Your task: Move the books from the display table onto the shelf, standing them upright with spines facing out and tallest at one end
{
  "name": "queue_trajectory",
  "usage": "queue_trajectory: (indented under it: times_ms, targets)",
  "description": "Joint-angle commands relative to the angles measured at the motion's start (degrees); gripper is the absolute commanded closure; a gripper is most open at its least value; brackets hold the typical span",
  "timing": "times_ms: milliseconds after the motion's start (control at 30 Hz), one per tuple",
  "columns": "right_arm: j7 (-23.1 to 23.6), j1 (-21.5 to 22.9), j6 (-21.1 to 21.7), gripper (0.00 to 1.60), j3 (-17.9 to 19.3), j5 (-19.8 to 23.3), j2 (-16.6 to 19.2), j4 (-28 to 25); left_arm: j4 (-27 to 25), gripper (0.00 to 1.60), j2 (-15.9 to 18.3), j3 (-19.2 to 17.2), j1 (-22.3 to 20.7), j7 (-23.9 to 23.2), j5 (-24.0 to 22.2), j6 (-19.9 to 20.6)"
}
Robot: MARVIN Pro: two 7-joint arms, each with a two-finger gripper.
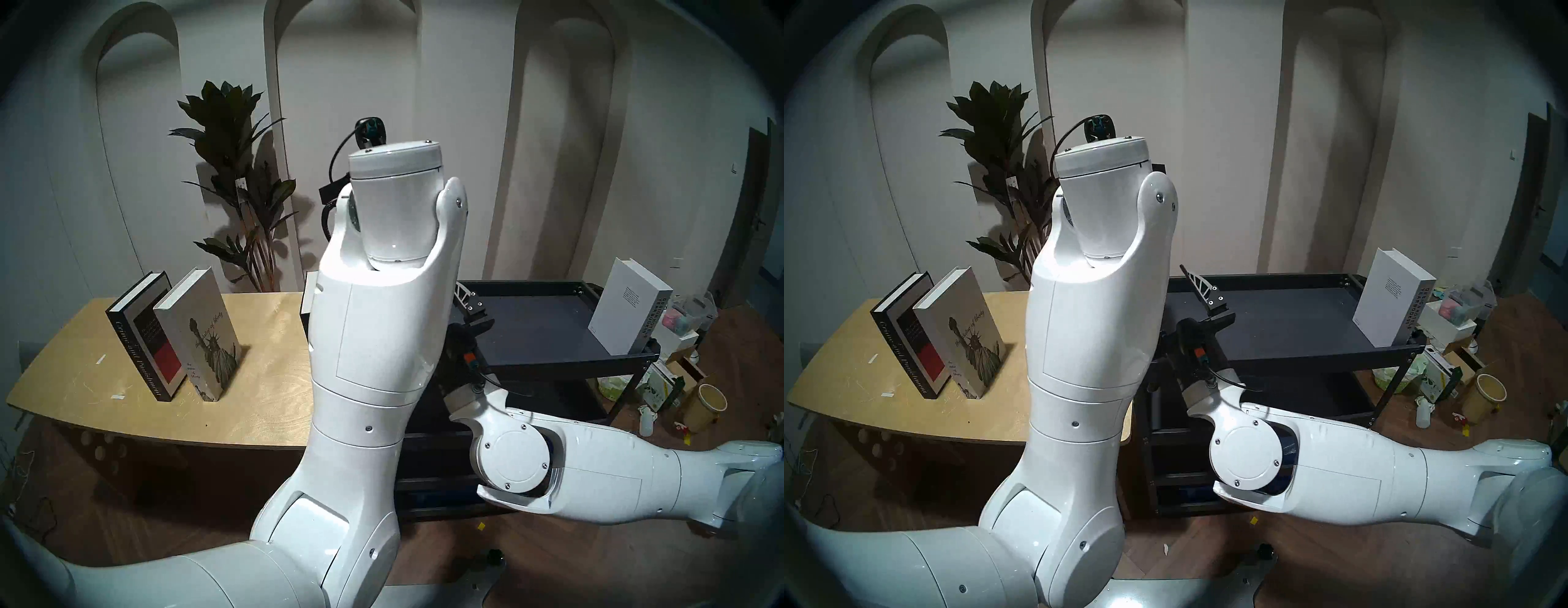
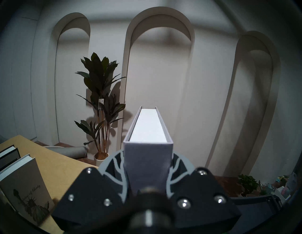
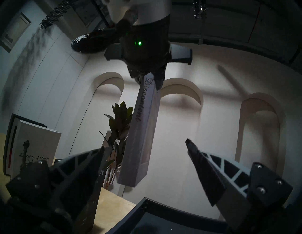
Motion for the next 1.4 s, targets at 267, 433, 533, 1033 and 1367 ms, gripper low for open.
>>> queue_trajectory:
  times_ms: [267,433,533,1033,1367]
  targets:
    - [2.38,6.29,4.30,0.00,0.25,1.67,-10.80,6.54,-4.36,1.60,3.76,2.85,2.90,3.73,-2.17,-0.15]
    - [3.34,7.75,5.22,0.00,0.14,2.29,-14.02,10.35,-6.17,1.60,5.46,4.79,4.62,4.82,-4.24,-0.15]
    - [3.70,8.46,5.65,0.00,0.09,2.58,-15.40,12.09,-7.41,1.60,6.19,5.84,5.40,5.44,-5.28,-0.15]
    - [4.13,10.76,7.85,1.15,-0.96,4.04,-24.57,21.12,-13.43,1.60,11.13,11.21,10.65,6.79,-10.50,-0.15]
    - [1.06,11.66,8.80,1.60,-1.79,4.97,-28.09,25.74,-16.87,0.00,13.75,12.40,13.78,7.19,-12.64,-0.15]
